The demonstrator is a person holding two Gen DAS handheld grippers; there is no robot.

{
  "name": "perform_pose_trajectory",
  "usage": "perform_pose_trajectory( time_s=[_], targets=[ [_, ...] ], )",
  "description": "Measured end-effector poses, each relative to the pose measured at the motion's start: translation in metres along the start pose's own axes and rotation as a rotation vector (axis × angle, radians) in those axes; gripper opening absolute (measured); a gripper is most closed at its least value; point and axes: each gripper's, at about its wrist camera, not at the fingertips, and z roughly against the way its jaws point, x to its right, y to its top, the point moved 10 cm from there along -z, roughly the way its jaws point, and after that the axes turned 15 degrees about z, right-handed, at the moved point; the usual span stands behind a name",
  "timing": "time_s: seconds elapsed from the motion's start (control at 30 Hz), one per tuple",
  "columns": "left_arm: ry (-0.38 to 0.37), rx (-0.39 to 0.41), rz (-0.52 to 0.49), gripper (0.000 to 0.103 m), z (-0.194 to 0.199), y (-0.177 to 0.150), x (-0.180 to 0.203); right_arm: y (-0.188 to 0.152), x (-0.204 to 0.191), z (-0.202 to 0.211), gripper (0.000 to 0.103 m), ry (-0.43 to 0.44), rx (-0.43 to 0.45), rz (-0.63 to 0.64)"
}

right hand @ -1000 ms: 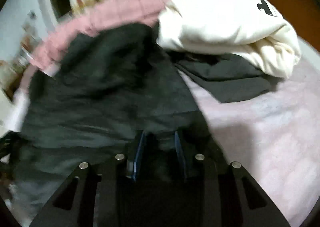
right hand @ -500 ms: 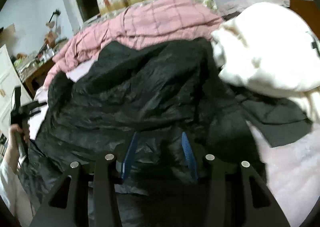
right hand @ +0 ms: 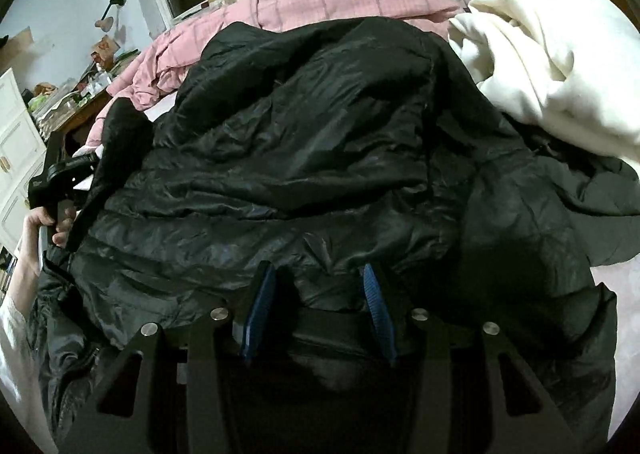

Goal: Fold large clothes

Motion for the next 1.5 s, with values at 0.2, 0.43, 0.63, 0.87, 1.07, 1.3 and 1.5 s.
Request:
perform_pose_trajectory(
  time_s=[0.2, 0.43, 0.63, 0.87, 1.07, 1.3, 1.5],
  targets=[
    [-0.148, 0.505, -0.275, 0.004, 0.125, 0.009, 0.089, 0.0, -0.001, -0.001, 0.048, -0.012, -0.007, -0.002],
    [-0.271, 0.422, -0.747, 0.018, 0.166, -0.132, 0.183, 0.002, -0.007, 0.0, 0.048, -0.08, -0.022, 0.043],
    [-0.027, 0.08, -0.826, 0.036, 0.076, -0.222, 0.156, 0.003, -0.004, 0.008, 0.048, -0.128, 0.002, 0.049],
    [-0.3, 0.205, -0.814, 0.084, 0.161, -0.243, 0.173, -0.006, 0.032, 0.002, 0.048, -0.018, 0.015, -0.194],
    [-0.216, 0.513, -0.576, 0.103, 0.222, -0.119, 0.145, 0.001, 0.023, 0.001, 0.054, -0.09, 0.006, -0.108],
    [0.132, 0.042, -0.036, 0.082, 0.094, -0.058, -0.011, 0.003, 0.006, 0.002, 0.055, -0.099, 0.003, -0.016],
    [0.033, -0.094, -0.031, 0.08, 0.066, -0.1, 0.008, -0.001, 0.011, 0.005, 0.055, -0.095, -0.002, -0.044]
  ],
)
